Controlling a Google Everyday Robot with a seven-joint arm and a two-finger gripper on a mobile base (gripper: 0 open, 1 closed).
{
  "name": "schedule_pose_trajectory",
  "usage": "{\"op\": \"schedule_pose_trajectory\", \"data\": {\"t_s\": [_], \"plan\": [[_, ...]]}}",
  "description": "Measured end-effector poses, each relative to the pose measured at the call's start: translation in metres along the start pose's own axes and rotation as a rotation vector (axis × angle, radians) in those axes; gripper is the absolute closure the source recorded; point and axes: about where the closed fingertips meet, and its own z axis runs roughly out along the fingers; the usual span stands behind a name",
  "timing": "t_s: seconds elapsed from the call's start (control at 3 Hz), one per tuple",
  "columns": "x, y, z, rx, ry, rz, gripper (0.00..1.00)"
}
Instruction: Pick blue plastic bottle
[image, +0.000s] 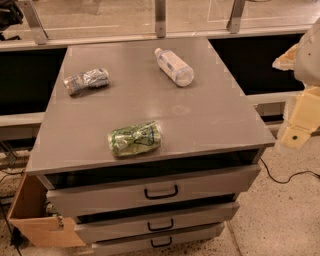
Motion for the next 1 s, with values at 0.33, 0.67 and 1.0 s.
{"op": "schedule_pose_trajectory", "data": {"t_s": [0.33, 0.67, 1.0], "plan": [[0.0, 0.0, 0.0, 0.0, 0.0, 0.0, 0.0], [-0.008, -0.02, 0.021, 0.013, -0.042, 0.013, 0.0], [-0.034, -0.066, 0.065, 0.032, -0.136, 0.044, 0.0]]}}
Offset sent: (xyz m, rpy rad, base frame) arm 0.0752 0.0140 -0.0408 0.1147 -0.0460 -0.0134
